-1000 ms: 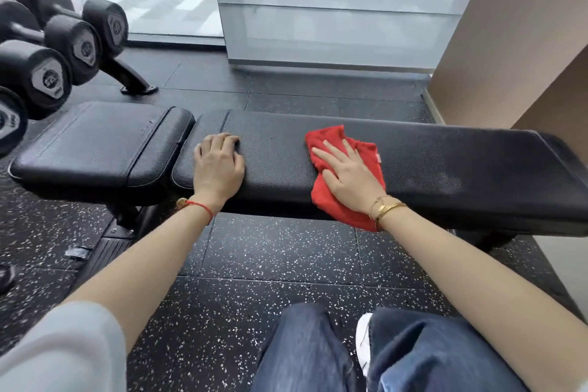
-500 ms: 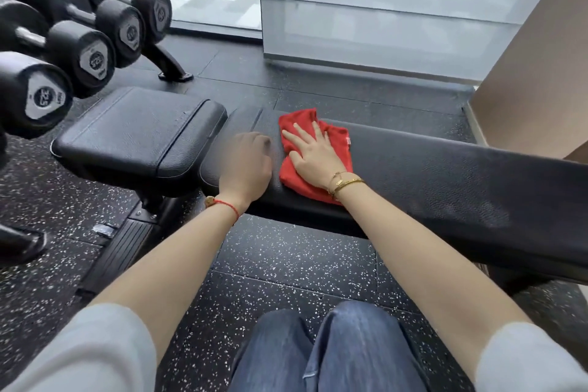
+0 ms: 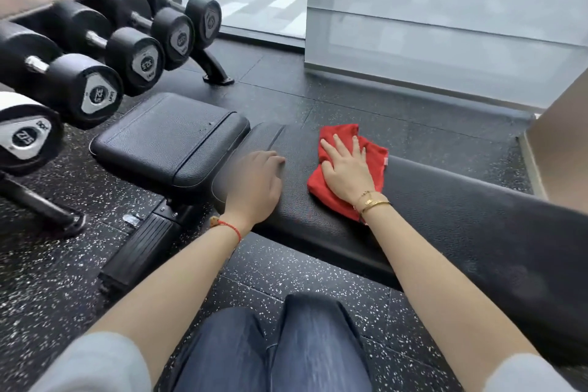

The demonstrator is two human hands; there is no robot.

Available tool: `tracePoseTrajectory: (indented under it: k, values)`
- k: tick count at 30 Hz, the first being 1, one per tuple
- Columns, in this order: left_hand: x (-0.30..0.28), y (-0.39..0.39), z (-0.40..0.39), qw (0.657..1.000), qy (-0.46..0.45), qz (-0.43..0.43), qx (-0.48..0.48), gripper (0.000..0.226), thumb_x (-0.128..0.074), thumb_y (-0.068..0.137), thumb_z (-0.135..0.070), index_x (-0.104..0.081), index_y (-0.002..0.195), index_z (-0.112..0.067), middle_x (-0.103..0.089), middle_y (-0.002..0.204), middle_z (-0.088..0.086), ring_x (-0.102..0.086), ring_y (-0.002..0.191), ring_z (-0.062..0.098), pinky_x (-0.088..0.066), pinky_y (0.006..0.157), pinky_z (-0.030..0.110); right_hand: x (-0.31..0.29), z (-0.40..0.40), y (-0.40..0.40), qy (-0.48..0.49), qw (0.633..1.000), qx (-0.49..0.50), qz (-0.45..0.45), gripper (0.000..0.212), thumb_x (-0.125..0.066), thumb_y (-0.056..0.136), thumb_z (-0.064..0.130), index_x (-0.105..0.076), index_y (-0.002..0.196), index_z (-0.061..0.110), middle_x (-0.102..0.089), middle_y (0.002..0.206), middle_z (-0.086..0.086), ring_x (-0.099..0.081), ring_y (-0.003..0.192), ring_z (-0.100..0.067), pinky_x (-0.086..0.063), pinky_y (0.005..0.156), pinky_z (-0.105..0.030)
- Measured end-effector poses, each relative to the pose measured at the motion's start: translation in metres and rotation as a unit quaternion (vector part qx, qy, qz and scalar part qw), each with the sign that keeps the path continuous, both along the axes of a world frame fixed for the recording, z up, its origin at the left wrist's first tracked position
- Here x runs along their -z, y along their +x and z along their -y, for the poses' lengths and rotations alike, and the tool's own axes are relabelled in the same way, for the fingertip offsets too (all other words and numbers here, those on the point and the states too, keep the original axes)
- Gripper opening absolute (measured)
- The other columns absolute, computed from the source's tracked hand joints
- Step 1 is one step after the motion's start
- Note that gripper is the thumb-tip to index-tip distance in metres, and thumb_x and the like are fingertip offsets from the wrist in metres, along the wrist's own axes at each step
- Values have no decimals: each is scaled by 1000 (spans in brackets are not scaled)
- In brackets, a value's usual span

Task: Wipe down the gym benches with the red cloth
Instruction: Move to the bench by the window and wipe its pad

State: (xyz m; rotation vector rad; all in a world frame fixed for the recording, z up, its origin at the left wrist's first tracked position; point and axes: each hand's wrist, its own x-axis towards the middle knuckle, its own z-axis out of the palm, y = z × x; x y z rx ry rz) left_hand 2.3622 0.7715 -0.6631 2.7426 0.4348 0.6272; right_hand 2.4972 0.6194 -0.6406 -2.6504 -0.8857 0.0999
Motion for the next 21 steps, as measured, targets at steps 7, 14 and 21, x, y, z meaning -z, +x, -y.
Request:
tracePoseTrajectory:
  k: [7, 14, 21]
  values:
    - [-2, -2, 0, 1000, 2, -16, 0, 48, -39, 85, -23, -58, 129, -21, -53, 139, -3, -42, 134, 20, -27, 114, 44, 6, 5, -56, 16, 988, -152, 30, 56, -40, 96, 28, -26, 151, 31, -13, 162, 4, 3, 150, -31, 3, 121, -46]
    - [-2, -3, -2, 1000, 3, -29, 8, 48, -40, 85, -24, -57, 131, -21, -52, 141, -3, -40, 136, 21, -26, 114, 45, 5, 42, -30, 9, 998, -56, 29, 53, -37, 98, 29, -27, 150, 31, -13, 162, 4, 4, 150, -31, 4, 122, -45]
    - [-4, -5, -5, 999, -13, -23, 21, 45, -47, 86, -16, -56, 130, -17, -53, 140, 0, -41, 134, 22, -25, 116, 44, -7, -42, -25, -5, 1000, 0, -1, 53, -33, 100, 30, -24, 152, 28, -10, 163, 0, 5, 149, -34, 4, 121, -49]
